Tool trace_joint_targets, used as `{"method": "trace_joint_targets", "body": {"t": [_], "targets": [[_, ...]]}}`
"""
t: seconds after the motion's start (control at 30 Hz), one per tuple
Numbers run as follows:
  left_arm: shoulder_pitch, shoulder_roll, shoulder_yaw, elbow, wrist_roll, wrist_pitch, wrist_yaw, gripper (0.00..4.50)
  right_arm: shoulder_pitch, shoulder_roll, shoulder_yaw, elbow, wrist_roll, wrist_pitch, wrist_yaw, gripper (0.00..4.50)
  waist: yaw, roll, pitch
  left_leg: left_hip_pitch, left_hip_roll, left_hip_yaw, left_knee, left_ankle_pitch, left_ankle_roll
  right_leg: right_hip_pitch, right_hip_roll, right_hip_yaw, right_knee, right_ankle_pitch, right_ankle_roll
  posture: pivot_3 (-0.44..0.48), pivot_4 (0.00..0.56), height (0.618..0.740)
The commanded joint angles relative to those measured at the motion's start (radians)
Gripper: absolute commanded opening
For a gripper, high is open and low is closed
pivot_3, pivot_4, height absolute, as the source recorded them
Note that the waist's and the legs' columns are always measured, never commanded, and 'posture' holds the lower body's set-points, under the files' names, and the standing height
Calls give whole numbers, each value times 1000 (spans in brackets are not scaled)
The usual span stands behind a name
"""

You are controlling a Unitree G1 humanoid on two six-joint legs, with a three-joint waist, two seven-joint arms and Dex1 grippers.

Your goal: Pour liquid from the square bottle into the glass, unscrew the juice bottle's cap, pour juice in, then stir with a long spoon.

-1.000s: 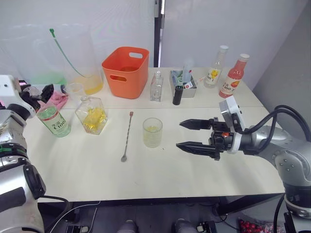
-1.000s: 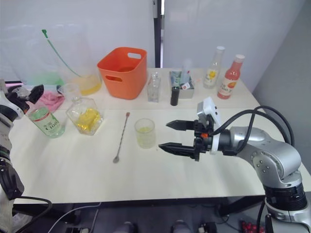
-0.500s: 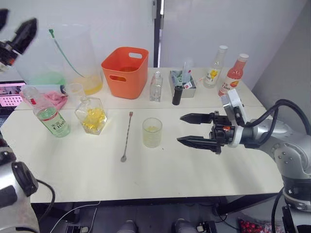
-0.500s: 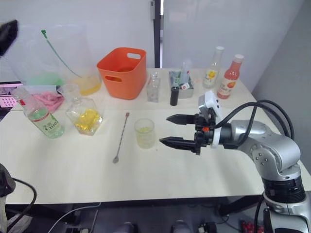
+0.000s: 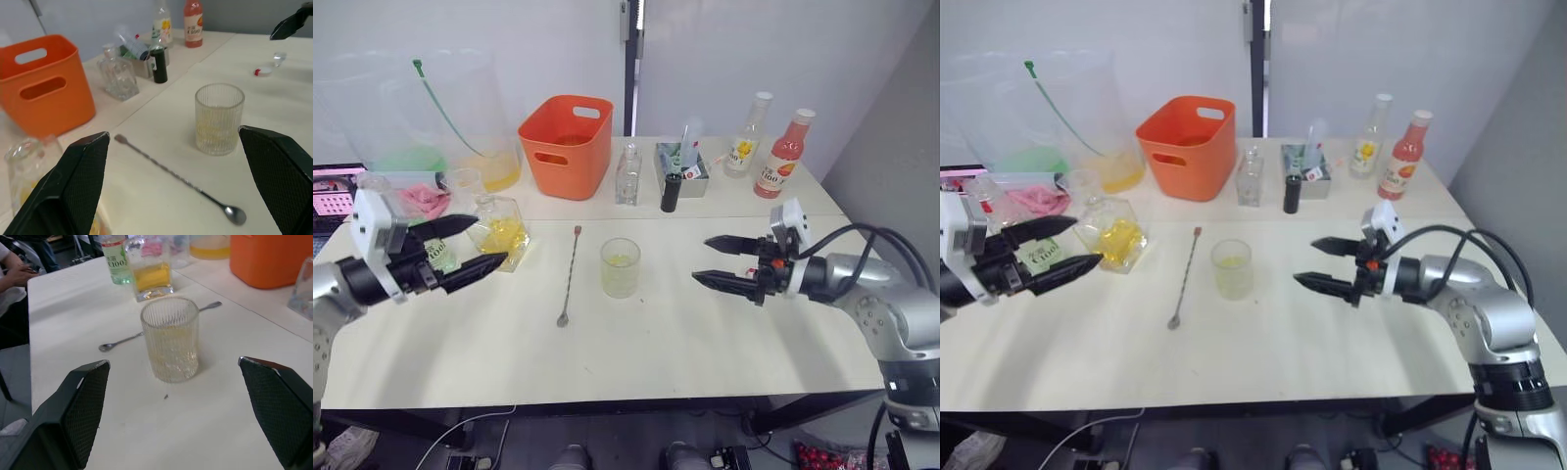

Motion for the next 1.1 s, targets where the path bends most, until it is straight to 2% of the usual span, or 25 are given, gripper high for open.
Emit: {"method": "trace_joint_targets", "body": {"t": [0.03,0.1,0.23,0.4,0.53,0.83,1.0,1.1], "targets": [[72,-27,48,-36,36,-63,11,4462,35,-10,-70,-12,-5,-52,0,4500,0,0,0,0,0,0,0,0,0,0,0,0,0,0,0,0,150,740],[136,-47,59,-23,77,-119,2,4462,72,0,-83,-7,-26,-83,-10,4500,-1,0,0,0,0,0,0,0,0,0,0,0,-1,0,0,0,150,740],[314,-144,112,-12,104,-194,4,4462,199,36,-171,46,-68,-169,-76,4500,-1,1,-1,5,1,2,-4,-1,1,5,1,1,-5,0,0,0,150,740],[393,-170,143,24,112,-229,3,4462,257,41,-248,111,-59,-194,-86,4500,2,1,-1,6,2,4,-4,0,1,6,1,4,-7,0,0,0,150,740],[412,-169,156,89,126,-262,-12,4462,312,12,-271,160,-75,-228,-32,4500,7,1,-1,19,2,6,-4,-1,1,20,1,4,-12,-1,0,0,150,740],[429,-183,109,42,97,-227,-5,4462,329,-3,-269,167,-76,-235,-9,4500,1,1,-1,19,4,7,-5,-1,1,19,2,5,-11,-1,0,0,150,740],[364,-209,10,-54,121,-149,122,4462,359,-14,-261,78,-48,-196,-6,4500,12,2,-1,19,4,7,-5,-1,1,19,2,5,-11,-1,0,0,150,740],[295,-269,-71,-132,108,-79,239,4462,389,-28,-270,-26,-3,-136,-5,4500,19,2,-2,19,3,8,-5,-1,1,19,2,6,-11,-1,1,0,150,740]]}}
